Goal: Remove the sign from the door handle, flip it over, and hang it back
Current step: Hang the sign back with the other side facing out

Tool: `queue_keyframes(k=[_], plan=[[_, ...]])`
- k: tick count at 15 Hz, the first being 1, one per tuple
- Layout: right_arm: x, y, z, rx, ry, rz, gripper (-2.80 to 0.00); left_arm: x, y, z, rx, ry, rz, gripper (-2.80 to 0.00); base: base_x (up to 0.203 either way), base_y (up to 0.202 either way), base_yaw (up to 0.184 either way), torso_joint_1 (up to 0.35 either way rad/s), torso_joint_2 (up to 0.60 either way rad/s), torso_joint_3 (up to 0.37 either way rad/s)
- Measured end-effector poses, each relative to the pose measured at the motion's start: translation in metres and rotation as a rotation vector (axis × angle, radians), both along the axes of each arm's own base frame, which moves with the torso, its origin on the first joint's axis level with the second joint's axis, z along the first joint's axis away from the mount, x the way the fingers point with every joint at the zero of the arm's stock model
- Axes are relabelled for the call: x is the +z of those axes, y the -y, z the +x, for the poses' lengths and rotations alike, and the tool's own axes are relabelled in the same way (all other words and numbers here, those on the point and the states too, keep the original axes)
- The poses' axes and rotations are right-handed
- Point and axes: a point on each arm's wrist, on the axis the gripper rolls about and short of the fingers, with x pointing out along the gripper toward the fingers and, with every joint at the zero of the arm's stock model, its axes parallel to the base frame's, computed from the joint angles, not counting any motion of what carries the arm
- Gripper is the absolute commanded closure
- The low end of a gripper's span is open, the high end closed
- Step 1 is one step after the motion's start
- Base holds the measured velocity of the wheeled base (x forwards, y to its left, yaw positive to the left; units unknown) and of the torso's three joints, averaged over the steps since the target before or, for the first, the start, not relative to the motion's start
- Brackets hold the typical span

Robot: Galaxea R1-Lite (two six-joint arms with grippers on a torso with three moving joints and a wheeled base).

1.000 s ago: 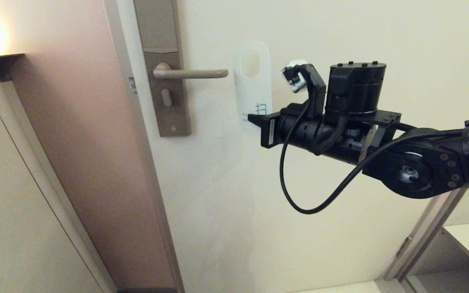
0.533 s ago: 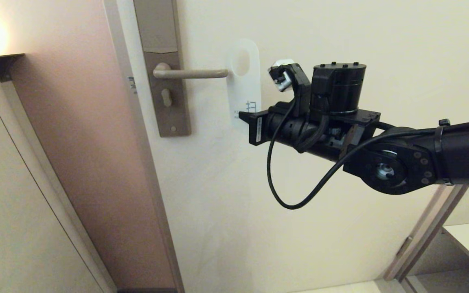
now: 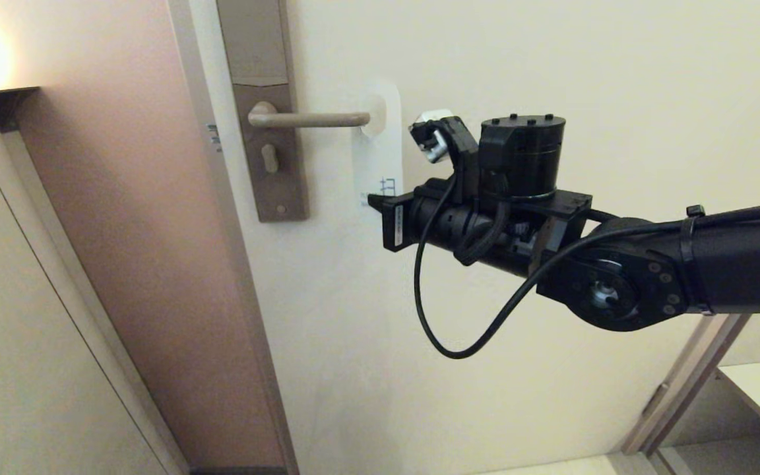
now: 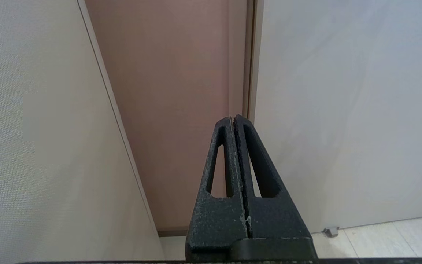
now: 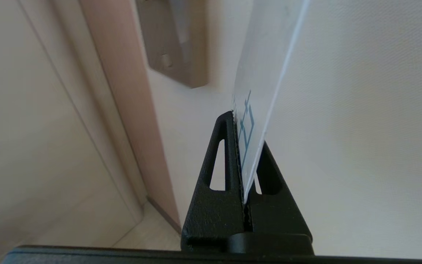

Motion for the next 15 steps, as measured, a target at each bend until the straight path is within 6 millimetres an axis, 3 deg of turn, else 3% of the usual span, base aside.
queue_keyframes(k=[8, 14, 15], plan=[[-0.004, -0.01, -0.005, 0.028, 0.009, -0.026, 0.0, 0.0, 0.0, 0.0, 0.0, 0.0, 0.001, 0.0, 0.0, 0.0, 0.0, 0.0, 0.0, 0.0], [-0.005, -0.027, -0.019, 0.082, 0.013, -0.025, 0.0, 0.0, 0.0, 0.0, 0.0, 0.0, 0.0, 0.0, 0.0, 0.0, 0.0, 0.0, 0.0, 0.0], [-0.005, -0.028, -0.02, 0.087, 0.012, -0.024, -2.8, 0.0, 0.0, 0.0, 0.0, 0.0, 0.0, 0.0, 0.0, 0.0, 0.0, 0.0, 0.0, 0.0]])
